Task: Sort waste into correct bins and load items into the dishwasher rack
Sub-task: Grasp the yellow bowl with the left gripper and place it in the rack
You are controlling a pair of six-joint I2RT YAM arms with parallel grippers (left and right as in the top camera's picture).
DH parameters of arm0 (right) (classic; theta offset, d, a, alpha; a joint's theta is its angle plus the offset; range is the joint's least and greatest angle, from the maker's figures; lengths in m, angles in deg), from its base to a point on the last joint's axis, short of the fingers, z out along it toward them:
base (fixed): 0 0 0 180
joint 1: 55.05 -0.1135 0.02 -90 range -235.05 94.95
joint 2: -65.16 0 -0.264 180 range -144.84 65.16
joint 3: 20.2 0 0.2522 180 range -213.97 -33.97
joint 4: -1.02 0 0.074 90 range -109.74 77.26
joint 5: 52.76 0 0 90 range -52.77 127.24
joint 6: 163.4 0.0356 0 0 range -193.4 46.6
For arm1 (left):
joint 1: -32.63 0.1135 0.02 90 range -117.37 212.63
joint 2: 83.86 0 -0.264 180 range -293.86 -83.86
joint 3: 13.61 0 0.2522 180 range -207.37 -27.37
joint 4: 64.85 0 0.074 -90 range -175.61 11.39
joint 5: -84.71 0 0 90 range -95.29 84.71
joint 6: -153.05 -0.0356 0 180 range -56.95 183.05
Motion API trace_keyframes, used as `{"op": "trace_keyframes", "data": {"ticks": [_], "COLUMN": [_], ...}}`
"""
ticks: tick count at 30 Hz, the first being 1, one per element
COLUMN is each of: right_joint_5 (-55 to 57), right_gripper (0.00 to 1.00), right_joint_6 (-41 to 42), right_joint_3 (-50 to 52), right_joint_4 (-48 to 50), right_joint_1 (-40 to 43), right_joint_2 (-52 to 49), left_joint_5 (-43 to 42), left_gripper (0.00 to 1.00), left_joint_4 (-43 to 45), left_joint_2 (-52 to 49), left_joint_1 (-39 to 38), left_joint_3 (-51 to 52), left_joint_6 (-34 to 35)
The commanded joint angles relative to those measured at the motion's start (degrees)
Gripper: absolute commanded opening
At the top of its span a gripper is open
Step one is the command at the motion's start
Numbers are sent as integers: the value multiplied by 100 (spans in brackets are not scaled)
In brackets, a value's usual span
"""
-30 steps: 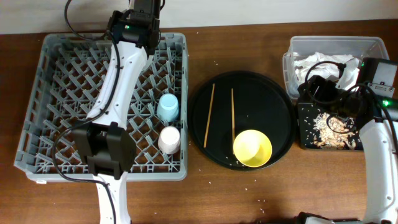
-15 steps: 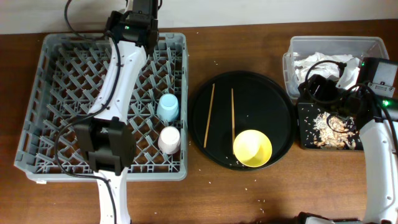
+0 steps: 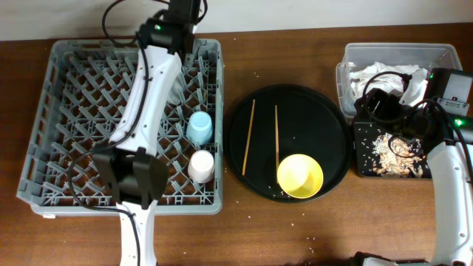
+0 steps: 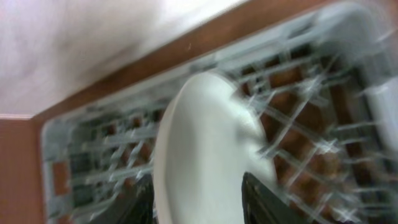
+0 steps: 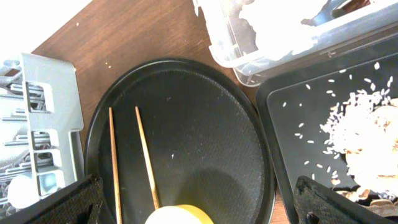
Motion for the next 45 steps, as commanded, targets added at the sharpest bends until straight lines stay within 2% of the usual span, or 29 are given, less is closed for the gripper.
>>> {"op": "trace_keyframes", "data": {"ticks": [1, 4, 6, 8, 11, 15, 17, 20, 30, 32, 34, 37, 39, 41, 43, 45], "right_joint_5": [72, 72, 72, 72, 72, 72, 72, 72, 72, 72, 72, 72, 72, 72, 72, 72], "right_gripper": [98, 98, 98, 99, 98, 99, 98, 98, 99, 99, 99, 99, 98, 99, 98, 99], "right_joint_6": [-20, -20, -20, -20, -20, -20, -20, -20, -20, -20, -20, -20, -20, -20, -20, -20], "right_joint_3": [0, 0, 0, 0, 0, 0, 0, 0, 0, 0, 0, 0, 0, 0, 0, 0], "right_joint_4": [-2, -2, -2, -2, -2, -2, -2, -2, -2, -2, -2, -2, -2, -2, -2, -2], "right_joint_1": [9, 9, 9, 9, 9, 9, 9, 9, 9, 9, 9, 9, 9, 9, 9, 9], "right_joint_2": [-20, -20, -20, -20, -20, -20, -20, -20, -20, -20, -20, -20, -20, -20, -20, -20], "left_joint_5": [-1989, -3300, -3711, -3842, -4513, -4579, -4553, -3967, -3974, -4039, -4083, -4083, -4072, -3368, -1635, -83], "left_gripper": [47, 46, 46, 42, 42, 42, 42, 43, 41, 16, 1, 1, 1, 1, 1, 1], "left_joint_4": [-605, -1405, -1786, -1759, -1259, -162, -11, 94, 83, 114, 140, -219, -708, -1648, -2356, -2369], "left_joint_2": [103, 87, 76, 76, 76, 76, 76, -26, -901, -907, -907, -876, -804, -787, -787, -787], "left_joint_1": [-37, -140, -356, -656, -1069, -1707, -1958, -2435, -2881, -2870, -2857, -2754, -2551, -2081, -1576, -1255], "left_joint_3": [-984, -1051, -800, -216, 702, 1985, 2190, 2249, 2249, 2245, 2208, 1698, 986, -367, -1609, -2070], "left_joint_6": [302, 302, 470, 1016, 1139, 1550, 1547, 1602, 1692, 1692, 1692, 1648, 1364, 1344, 1353, 1397]}}
